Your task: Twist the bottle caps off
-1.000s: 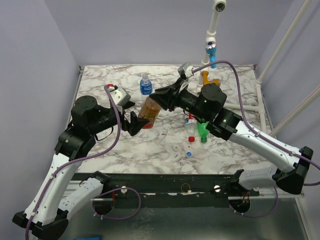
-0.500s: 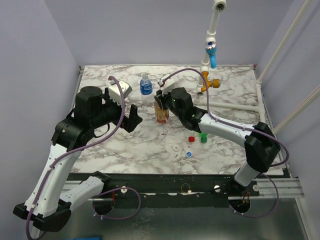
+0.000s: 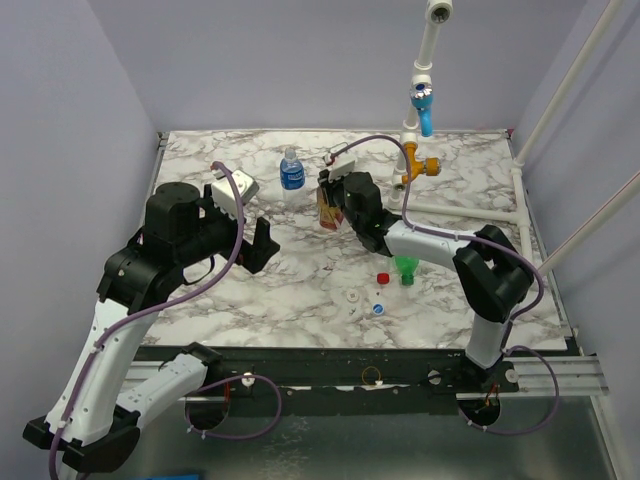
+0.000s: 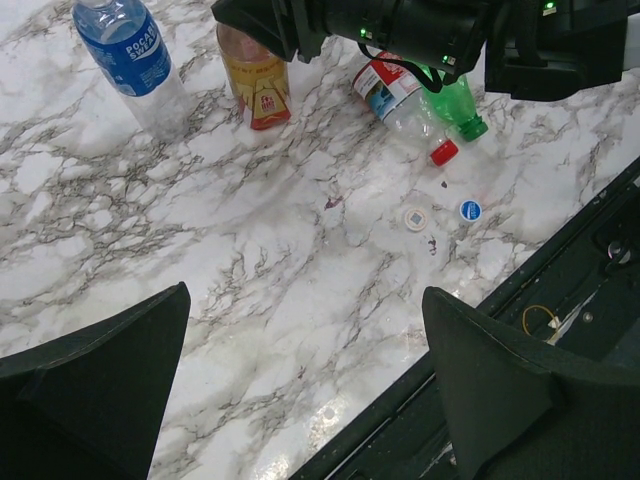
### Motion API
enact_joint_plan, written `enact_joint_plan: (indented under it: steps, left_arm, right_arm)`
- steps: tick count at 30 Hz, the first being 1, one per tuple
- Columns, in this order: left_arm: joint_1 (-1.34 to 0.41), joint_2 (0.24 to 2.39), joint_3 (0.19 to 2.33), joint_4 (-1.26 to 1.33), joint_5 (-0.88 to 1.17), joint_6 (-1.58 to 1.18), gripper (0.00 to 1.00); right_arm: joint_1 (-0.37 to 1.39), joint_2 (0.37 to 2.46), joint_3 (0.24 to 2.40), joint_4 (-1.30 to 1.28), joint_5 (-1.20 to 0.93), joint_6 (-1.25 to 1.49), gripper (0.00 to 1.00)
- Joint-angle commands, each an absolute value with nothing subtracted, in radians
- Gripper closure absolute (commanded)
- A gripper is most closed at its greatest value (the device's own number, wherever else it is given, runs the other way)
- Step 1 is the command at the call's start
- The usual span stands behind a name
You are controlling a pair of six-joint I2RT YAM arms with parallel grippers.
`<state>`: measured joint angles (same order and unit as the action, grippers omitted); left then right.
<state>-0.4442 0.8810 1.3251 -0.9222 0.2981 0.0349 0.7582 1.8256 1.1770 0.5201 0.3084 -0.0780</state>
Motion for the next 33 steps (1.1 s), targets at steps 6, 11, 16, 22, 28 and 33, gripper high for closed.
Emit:
enact_joint_plan:
  steps: [6, 11, 16, 22, 28, 33]
  left_arm:
    - [-0.443, 0.866, 1.298, -0.917, 0.314, 0.055, 0.01]
    - [-0.443, 0.870, 1.290, -0.913, 0.327, 0.056, 0.01]
    - [-0.443, 0.874, 1.293, -0.902, 0.351, 0.058, 0.01]
    - [-0.443, 0.887, 1.300, -0.898, 0.366, 0.064, 0.01]
    - [-0.443, 0.915, 1.336, -0.897, 0.385, 0.081, 0.01]
    - [-0.444, 0.953, 1.372, -0.897, 0.405, 0.086, 0.01]
  right_arm:
    - [0.736, 1.865, 1.191, 0.587, 0.298, -0.059, 0.71]
    - [0.736, 1.831, 1.188, 0.565, 0.305, -0.050, 0.40]
    - [0.735, 1.783, 1.191, 0.546, 0.297, -0.042, 0.32]
    - [0.736, 1.688, 1.197, 0.478, 0.298, -0.027, 0.16]
    - [0.756, 1.496, 1.107, 0.301, 0.295, 0.123, 0.07]
    - [0.814, 1.346, 0.954, 0.087, 0.339, 0.264, 0.01]
